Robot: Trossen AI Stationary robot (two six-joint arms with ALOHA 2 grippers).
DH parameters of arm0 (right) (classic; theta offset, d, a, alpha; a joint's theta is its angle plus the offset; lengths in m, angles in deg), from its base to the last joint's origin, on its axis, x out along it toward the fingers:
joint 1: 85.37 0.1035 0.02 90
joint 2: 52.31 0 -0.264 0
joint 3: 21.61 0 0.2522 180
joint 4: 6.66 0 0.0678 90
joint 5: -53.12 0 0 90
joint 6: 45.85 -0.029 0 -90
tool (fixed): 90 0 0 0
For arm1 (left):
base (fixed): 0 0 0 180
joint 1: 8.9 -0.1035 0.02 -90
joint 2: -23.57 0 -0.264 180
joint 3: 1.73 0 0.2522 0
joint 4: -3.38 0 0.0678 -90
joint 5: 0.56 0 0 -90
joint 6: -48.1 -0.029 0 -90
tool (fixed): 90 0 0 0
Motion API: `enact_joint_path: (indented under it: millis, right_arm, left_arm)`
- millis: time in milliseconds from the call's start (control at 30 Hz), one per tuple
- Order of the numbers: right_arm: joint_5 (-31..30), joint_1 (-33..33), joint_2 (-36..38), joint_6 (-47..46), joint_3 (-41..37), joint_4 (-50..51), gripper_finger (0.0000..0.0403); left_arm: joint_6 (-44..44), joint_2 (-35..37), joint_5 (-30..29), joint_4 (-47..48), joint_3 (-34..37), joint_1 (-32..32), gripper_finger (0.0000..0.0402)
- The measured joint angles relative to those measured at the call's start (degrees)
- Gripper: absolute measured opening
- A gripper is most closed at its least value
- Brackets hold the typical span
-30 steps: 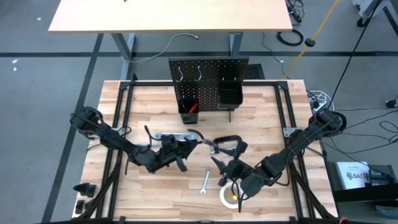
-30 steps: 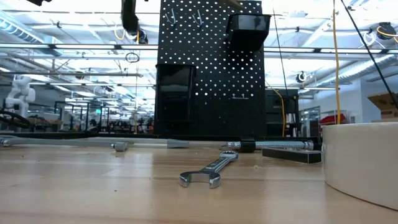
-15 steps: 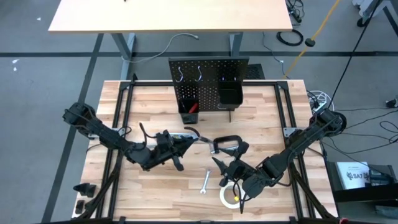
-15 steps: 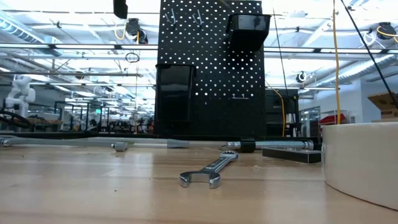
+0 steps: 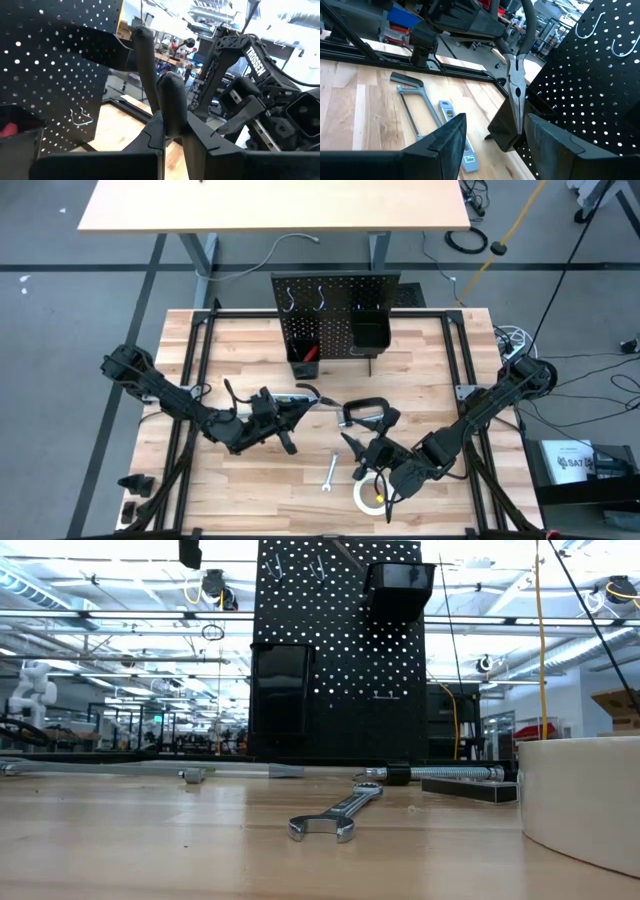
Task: Hang tools onto peg board
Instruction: Put the long nose pliers into the bottom black bin on the pegboard
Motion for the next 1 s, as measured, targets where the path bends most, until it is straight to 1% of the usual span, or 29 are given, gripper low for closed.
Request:
enact_joint_path:
  millis: [100, 233, 400, 467, 533, 600, 767, 900, 1000]
  right_arm:
    - [0.0, 0.0, 0.0, 0.0, 0.0, 0.1, 0.0194]
    - [0.0, 0.0, 0.0, -0.8, 0.0, 0.1, 0.0194]
    - [0.0, -0.5, -0.1, -2.8, 0.0, 0.3, 0.0194]
    - [0.5, -0.9, -0.3, -3.5, 0.0, 0.3, 0.0194]
    - [3.0, -1.4, -0.3, -4.2, 0.0, 0.3, 0.0194]
    - [4.3, -1.8, -0.3, -5.0, 0.0, 0.3, 0.0194]
    - [4.5, -2.4, -0.3, -6.5, 0.0, 0.4, 0.0194]
    - [4.6, -2.5, -0.3, -6.5, 0.0, 0.5, 0.0194]
    - [4.9, -2.6, -0.3, -6.9, 0.0, 0.5, 0.0194]
  left_arm:
    - [1.4, 0.0, 0.3, -0.2, 0.0, 0.1, 0.0033]
    - [2.3, 0.0, 2.3, 0.5, 0.0, 0.9, 0.0033]
    - [11.5, 0.0, 5.2, 2.1, 0.0, 1.2, 0.0033]
    - [14.7, -0.1, 5.3, 2.0, 0.0, 1.3, 0.0033]
    - [14.9, -0.2, 5.3, 2.1, 0.0, 1.3, 0.0033]
    - [15.0, -0.2, 5.4, 2.8, 0.0, 1.3, 0.0033]
    - [15.1, -0.8, 5.4, 3.2, 0.0, 1.5, 0.0033]
    - [17.0, -2.5, 5.6, 2.8, 0.0, 1.6, 0.0033]
    - [18.7, -3.7, 6.9, 2.2, 0.0, 1.6, 0.0033]
